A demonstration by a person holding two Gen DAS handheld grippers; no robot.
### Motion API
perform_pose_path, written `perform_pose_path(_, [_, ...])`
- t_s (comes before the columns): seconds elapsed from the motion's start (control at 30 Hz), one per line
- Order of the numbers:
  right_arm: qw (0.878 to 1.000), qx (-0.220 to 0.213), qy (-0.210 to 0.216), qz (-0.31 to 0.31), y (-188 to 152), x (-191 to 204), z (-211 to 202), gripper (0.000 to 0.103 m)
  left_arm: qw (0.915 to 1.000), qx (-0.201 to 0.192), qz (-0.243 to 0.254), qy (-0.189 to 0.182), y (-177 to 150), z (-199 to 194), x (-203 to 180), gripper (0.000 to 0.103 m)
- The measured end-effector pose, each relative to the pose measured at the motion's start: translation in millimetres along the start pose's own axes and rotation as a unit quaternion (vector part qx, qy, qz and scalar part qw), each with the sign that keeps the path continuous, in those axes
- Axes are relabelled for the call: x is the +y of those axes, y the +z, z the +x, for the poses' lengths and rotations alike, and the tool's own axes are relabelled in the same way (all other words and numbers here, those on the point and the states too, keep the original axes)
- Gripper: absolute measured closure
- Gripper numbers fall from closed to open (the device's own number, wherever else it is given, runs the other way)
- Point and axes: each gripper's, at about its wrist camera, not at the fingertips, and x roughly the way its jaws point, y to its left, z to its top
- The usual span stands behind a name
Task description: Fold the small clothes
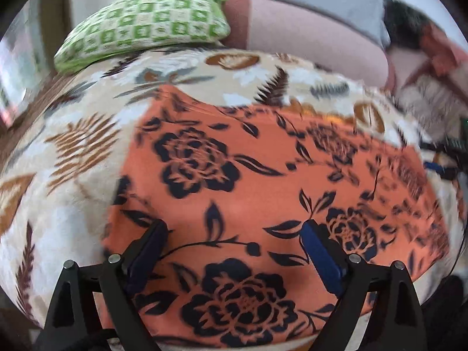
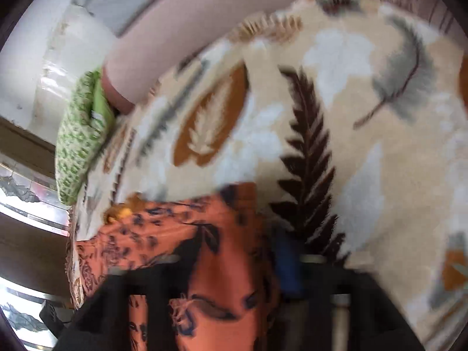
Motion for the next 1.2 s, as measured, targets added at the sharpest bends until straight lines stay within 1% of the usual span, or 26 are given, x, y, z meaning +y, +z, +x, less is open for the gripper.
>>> perform_pose_path(0.07, [1.000, -0.014, 0.013, -0.020, -6, 20, -22, 0.030, 0.9993, -0.011, -0.033, -0.010, 0, -15, 16, 0.010])
perform_pose_path(0.13, [0.998, -0.021, 0.054, -0.030, -23, 43, -44, 0.030, 0.9976, -0.021, -0.063, -0.019, -5, -31, 32, 0.010])
perform_pose_path(0.23, [0.994, -0.003, 0.105, -0.043, -58, 75, -53, 0.030, 0.9953, -0.025, -0.087, -0.035, -17, -52, 52, 0.010])
perform_pose_path(0.33, [0.990, 0.018, 0.134, -0.041, -90, 83, -52, 0.030, 0.9925, -0.020, -0.109, -0.053, -32, -61, 70, 0.010])
perform_pose_path(0.43, [0.991, 0.044, 0.125, -0.031, -113, 82, -36, 0.030, 0.9856, -0.006, -0.151, -0.076, -42, -56, 86, 0.010])
perform_pose_path(0.47, [0.990, 0.054, 0.125, -0.024, -118, 75, -31, 0.030, 0.9813, 0.002, -0.168, -0.095, -44, -52, 92, 0.010])
perform_pose_path(0.53, [0.991, 0.080, 0.109, -0.008, -127, 65, -11, 0.030, 0.9698, 0.019, -0.207, -0.128, -48, -40, 101, 0.011])
perform_pose_path(0.57, [0.990, 0.097, 0.105, 0.003, -132, 58, -2, 0.030, 0.9631, 0.029, -0.226, -0.144, -49, -35, 104, 0.016])
perform_pose_path(0.6, [0.989, 0.101, 0.110, 0.013, -133, 52, 2, 0.030, 0.9564, 0.036, -0.243, -0.159, -50, -32, 108, 0.020])
perform_pose_path(0.63, [0.988, 0.091, 0.120, 0.024, -133, 48, 0, 0.030, 0.9535, 0.040, -0.251, -0.162, -51, -29, 110, 0.030])
perform_pose_path(0.67, [0.987, 0.092, 0.125, 0.032, -132, 45, -1, 0.030, 0.9530, 0.049, -0.255, -0.157, -52, -26, 113, 0.050])
perform_pose_path(0.7, [0.986, 0.095, 0.128, 0.039, -131, 43, -2, 0.030, 0.9533, 0.064, -0.257, -0.145, -55, -22, 116, 0.062])
perform_pose_path(0.73, [0.986, 0.098, 0.129, 0.043, -131, 42, -1, 0.030, 0.9536, 0.072, -0.260, -0.134, -56, -20, 120, 0.084])
perform_pose_path(0.77, [0.986, 0.100, 0.128, 0.044, -130, 42, -1, 0.030, 0.9519, 0.077, -0.265, -0.133, -57, -20, 124, 0.086])
perform_pose_path(0.8, [0.986, 0.101, 0.127, 0.041, -130, 42, -2, 0.030, 0.9479, 0.076, -0.273, -0.145, -58, -23, 126, 0.088])
perform_pose_path(0.83, [0.987, 0.101, 0.123, 0.036, -130, 43, -1, 0.030, 0.9505, 0.070, -0.267, -0.143, -57, -29, 124, 0.089])
perform_pose_path(0.87, [0.987, 0.102, 0.120, 0.032, -130, 44, -1, 0.030, 0.9607, 0.051, -0.239, -0.131, -51, -41, 115, 0.089])
perform_pose_path(0.93, [0.988, 0.100, 0.115, 0.028, -131, 45, 0, 0.030, 0.9709, 0.039, -0.206, -0.116, -46, -48, 103, 0.089])
perform_pose_path(0.97, [0.988, 0.100, 0.114, 0.026, -131, 47, 5, 0.030, 0.9727, 0.047, -0.201, -0.105, -47, -42, 100, 0.089])
perform_pose_path(1.0, [0.988, 0.100, 0.113, 0.025, -130, 48, 4, 0.030, 0.9723, 0.072, -0.205, -0.087, -52, -25, 103, 0.088])
perform_pose_path(1.03, [0.988, 0.101, 0.113, 0.026, -130, 47, 5, 0.030, 0.9691, 0.093, -0.212, -0.084, -56, -12, 109, 0.084])
perform_pose_path(1.07, [0.988, 0.102, 0.114, 0.027, -129, 47, 5, 0.030, 0.9666, 0.087, -0.222, -0.095, -56, -11, 113, 0.083])
perform_pose_path(1.1, [0.987, 0.103, 0.115, 0.029, -129, 47, 6, 0.030, 0.9675, 0.084, -0.216, -0.101, -52, -19, 111, 0.079])
perform_pose_path(1.13, [0.987, 0.105, 0.118, 0.030, -129, 46, 5, 0.030, 0.9723, 0.075, -0.199, -0.097, -45, -28, 108, 0.061])
perform_pose_path(1.17, [0.987, 0.105, 0.120, 0.030, -128, 45, 5, 0.030, 0.9787, 0.050, -0.175, -0.095, -36, -42, 103, 0.043])
perform_pose_path(1.2, [0.987, 0.105, 0.121, 0.030, -129, 45, 6, 0.030, 0.9840, 0.012, -0.148, -0.099, -24, -56, 100, 0.034])
